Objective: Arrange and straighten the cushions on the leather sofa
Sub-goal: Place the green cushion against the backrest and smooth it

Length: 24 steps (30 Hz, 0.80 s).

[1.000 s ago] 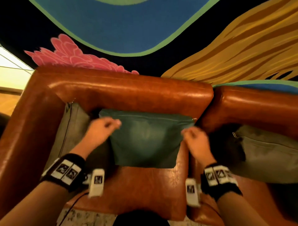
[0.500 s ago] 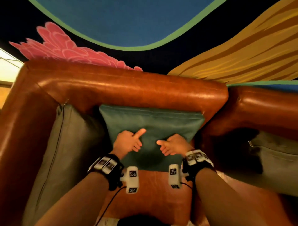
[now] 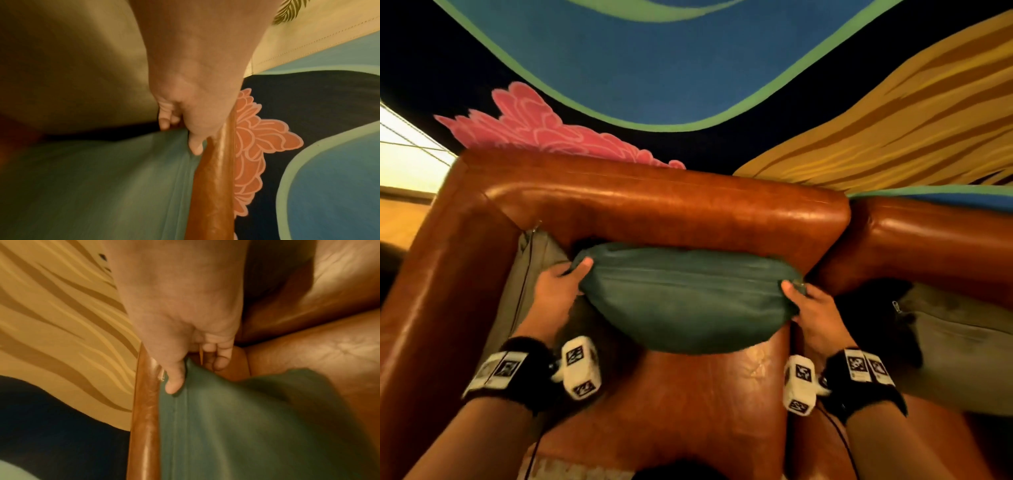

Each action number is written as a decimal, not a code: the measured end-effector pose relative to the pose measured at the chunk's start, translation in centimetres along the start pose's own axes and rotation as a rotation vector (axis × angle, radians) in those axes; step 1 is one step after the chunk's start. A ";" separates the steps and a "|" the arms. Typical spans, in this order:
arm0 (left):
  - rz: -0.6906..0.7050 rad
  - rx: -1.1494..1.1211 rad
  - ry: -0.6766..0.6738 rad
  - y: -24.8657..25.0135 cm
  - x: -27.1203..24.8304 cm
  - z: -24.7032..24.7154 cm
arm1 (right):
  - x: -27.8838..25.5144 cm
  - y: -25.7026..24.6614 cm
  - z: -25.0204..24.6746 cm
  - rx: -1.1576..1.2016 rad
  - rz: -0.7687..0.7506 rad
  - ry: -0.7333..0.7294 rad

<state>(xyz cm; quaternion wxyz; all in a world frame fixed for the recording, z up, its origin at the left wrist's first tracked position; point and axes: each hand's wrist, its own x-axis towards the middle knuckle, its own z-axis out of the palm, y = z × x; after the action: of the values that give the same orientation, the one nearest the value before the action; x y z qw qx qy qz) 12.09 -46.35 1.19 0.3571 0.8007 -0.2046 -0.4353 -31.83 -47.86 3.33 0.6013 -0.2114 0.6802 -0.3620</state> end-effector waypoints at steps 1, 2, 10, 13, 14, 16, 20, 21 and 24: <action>0.036 0.008 -0.067 -0.6 -1.5 -0.9 | -1.0 0.4 -0.8 0.000 0.024 -0.028; 0.062 0.029 -0.101 -1.1 -2.2 -1.4 | -1.4 0.6 -1.3 -0.011 0.030 -0.051; 0.026 0.205 0.024 -1.7 -1.6 1.4 | -2.6 2.1 6.4 -0.922 -0.524 0.584; 0.049 0.229 0.052 -2.4 -0.9 1.2 | -7.0 4.5 16.2 -1.103 -0.917 -0.013; 0.028 0.212 0.040 -2.7 -1.0 0.9 | -7.7 6.3 18.1 -1.237 -0.932 -0.229; -0.011 0.008 0.016 -2.7 -1.7 0.3 | -6.8 9.7 18.1 -1.490 -0.943 -0.364; -0.183 -0.317 -0.122 -3.1 -2.7 -1.2 | -2.2 10.2 8.5 -1.615 -0.788 0.018; -0.199 -0.372 -0.185 -3.1 -3.2 -1.4 | -1.2 10.0 5.7 -1.550 -0.680 0.163; -0.225 -0.458 -0.236 -2.9 -4.5 -0.8 | -0.6 7.5 0.9 -0.916 -0.247 0.388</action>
<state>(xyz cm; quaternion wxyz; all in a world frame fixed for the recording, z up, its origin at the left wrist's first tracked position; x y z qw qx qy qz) 10.35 -41.25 1.79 0.4520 0.6604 -0.0508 -0.5975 -29.71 -42.78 -1.83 0.2625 -0.4610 0.8380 -0.1278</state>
